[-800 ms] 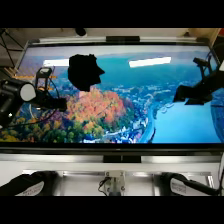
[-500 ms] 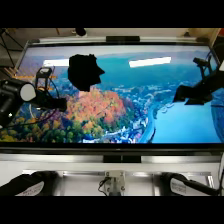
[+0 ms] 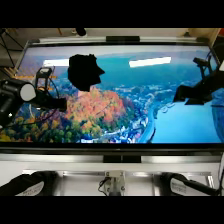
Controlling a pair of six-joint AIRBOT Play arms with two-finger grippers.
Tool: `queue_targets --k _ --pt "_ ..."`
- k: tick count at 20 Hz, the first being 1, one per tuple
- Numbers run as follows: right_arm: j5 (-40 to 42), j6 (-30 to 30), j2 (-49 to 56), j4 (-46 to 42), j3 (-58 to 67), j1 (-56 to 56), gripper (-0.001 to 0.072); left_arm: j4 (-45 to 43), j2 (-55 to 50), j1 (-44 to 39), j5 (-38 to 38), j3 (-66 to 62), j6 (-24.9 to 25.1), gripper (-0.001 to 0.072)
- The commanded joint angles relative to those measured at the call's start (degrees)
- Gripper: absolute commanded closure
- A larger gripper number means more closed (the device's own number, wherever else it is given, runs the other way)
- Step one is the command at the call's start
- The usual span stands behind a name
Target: Fold the shirts.
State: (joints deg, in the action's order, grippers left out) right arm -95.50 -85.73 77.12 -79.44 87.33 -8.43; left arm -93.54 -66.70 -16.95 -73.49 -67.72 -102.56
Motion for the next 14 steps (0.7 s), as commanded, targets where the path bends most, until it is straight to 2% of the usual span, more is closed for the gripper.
queue_targets --k 1,6,9,10,11,12,14 --pt "5.18 -0.02 0.04 0.04 -0.02 0.04 0.0079 0.2 -0.09 0.02 1.11 0.02 -1.22 -0.0006" --pt "13.94 -0.9 0.04 0.52 -0.02 0.04 0.0079 0.63 -0.72 0.02 17.35 0.02 -7.04 -0.0006" --pt "17.84 -0.87 0.04 1.11 -0.02 0.04 0.0079 0.7 -4.98 0.26 31.93 -0.63 -9.62 -0.0005" --pt "19.37 -0.87 0.04 1.09 -0.02 0.04 0.0079 0.68 -7.52 0.61 34.27 -1.57 -11.87 -0.0003" --pt "20.87 -0.87 0.04 1.14 -0.02 0.04 0.0079 0.61 -10.99 1.11 36.13 -2.99 -12.81 0.0034" --pt "22.16 -0.87 0.04 1.11 -0.02 0.04 0.0079 0.63 -14.88 1.95 36.52 -5.14 -12.74 0.0104" --pt "22.97 -0.9 0.07 1.14 -0.02 0.07 0.0079 4.24 -24.46 5.2 31.8 -12.28 -12.74 0.0091"
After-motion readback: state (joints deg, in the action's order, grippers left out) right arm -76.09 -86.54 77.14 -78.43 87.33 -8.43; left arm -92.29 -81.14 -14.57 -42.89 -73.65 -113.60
